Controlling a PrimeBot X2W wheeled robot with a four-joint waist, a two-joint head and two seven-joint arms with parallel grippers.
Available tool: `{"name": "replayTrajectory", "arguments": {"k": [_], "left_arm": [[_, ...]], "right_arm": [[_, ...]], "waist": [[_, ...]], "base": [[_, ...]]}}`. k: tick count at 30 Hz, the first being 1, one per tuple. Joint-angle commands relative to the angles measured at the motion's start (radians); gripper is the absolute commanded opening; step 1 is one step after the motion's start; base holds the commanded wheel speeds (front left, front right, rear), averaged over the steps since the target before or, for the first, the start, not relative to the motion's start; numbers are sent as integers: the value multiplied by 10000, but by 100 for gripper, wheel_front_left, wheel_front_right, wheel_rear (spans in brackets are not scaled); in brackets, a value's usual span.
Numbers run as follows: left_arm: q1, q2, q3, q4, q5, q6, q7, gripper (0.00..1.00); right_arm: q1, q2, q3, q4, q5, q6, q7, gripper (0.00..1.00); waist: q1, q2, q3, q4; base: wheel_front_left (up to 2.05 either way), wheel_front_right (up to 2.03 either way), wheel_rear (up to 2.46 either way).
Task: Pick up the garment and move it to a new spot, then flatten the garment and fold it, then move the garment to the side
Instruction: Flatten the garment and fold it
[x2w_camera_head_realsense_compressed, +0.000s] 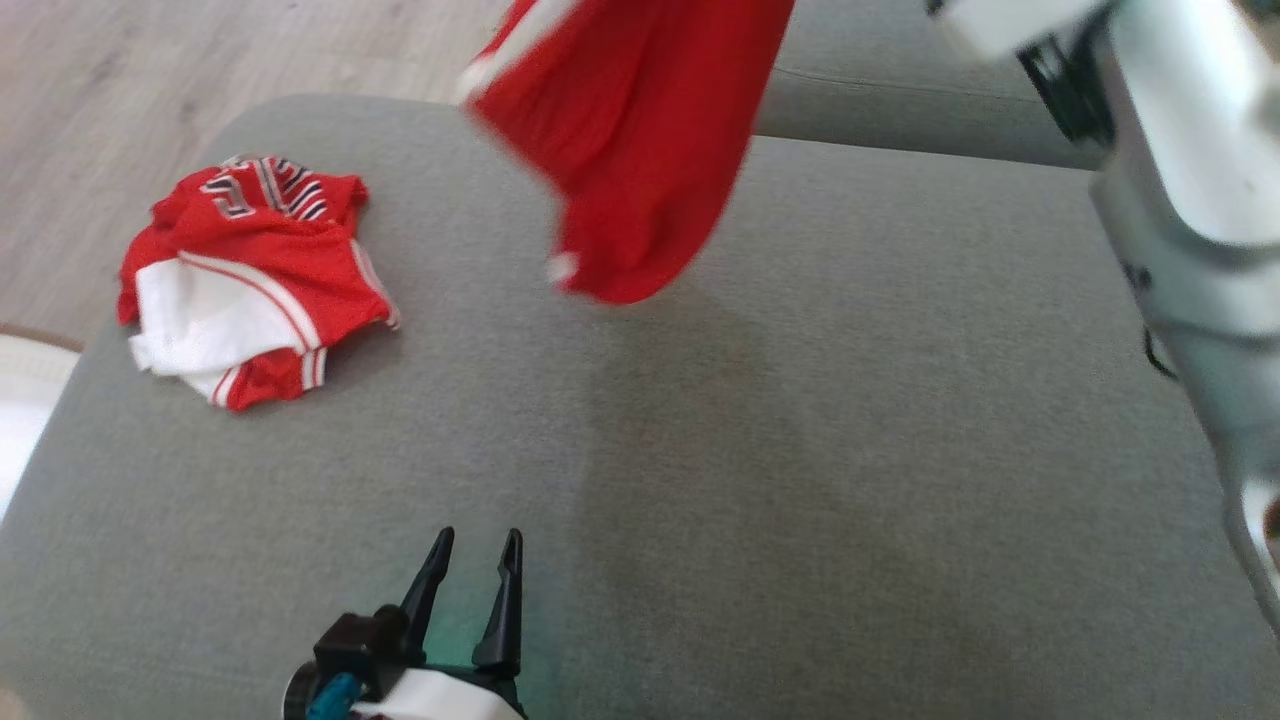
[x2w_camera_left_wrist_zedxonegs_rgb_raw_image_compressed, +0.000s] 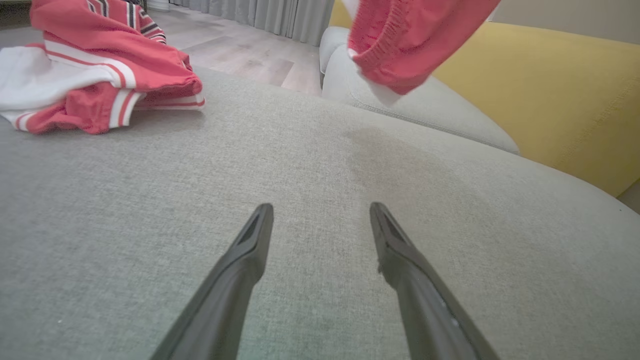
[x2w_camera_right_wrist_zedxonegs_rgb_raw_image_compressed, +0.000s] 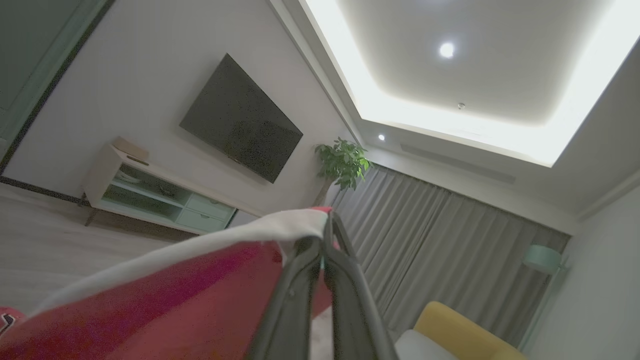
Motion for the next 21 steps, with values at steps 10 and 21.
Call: {"name": "replayTrajectory", "arguments": {"k": [10,21], "left_arm": [[-444,12,506,-306,-2,34,-51,100],[-531,12,988,-286,382,-87,-51,100]], "right_arm": [[4781,-1579,-860,214,825,-9,-21,0],[7869,-462,-4167,949,-169,-9,-21,100]], "waist": [[1,0,303,-782],[1,0,144,-1718]], "base": [[0,0,0],[0,0,0]]}}
